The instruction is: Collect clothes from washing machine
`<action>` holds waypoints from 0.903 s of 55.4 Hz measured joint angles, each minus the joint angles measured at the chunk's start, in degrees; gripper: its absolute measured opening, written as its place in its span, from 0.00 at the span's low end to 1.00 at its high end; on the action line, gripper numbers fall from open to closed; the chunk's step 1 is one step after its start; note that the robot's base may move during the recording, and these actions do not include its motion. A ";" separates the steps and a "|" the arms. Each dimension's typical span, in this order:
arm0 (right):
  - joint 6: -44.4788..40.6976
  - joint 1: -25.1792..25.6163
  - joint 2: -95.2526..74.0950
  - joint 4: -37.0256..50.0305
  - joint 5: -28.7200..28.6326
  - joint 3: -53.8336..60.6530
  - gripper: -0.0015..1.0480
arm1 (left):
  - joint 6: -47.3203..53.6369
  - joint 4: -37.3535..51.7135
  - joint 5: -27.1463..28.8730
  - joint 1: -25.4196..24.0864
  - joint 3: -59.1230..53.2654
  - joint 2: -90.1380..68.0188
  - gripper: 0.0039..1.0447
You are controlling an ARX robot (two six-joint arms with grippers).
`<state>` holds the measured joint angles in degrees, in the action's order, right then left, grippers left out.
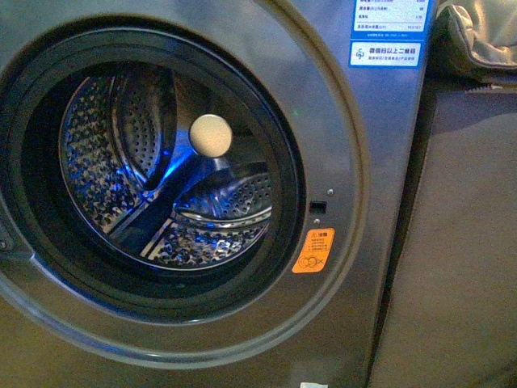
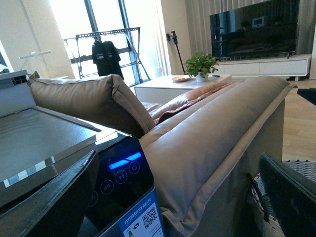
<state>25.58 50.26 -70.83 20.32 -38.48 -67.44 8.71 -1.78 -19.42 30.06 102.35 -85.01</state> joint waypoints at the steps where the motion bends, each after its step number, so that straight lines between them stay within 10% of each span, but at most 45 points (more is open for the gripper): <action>1: 0.28 -1.03 1.03 -0.09 0.66 -0.07 0.93 | 0.00 0.00 0.02 0.00 0.00 0.00 0.94; 18: -6.32 -25.79 24.06 -3.43 13.22 13.90 0.93 | 0.00 0.00 0.00 0.00 0.00 0.00 0.94; 28: -17.27 -48.70 38.14 -12.50 33.86 29.46 0.85 | 0.00 0.00 0.02 0.00 0.00 0.00 0.94; 32: -22.47 -49.79 41.33 -23.19 38.05 33.03 0.69 | 0.00 0.00 0.00 0.00 0.00 0.00 0.94; 50: -25.20 -50.03 49.77 -18.10 38.38 48.41 0.16 | 0.00 0.00 0.09 0.00 0.09 0.02 0.94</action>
<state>0.38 0.23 -21.06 2.22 -0.10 -19.03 8.71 -1.78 -19.33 30.06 102.43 -84.99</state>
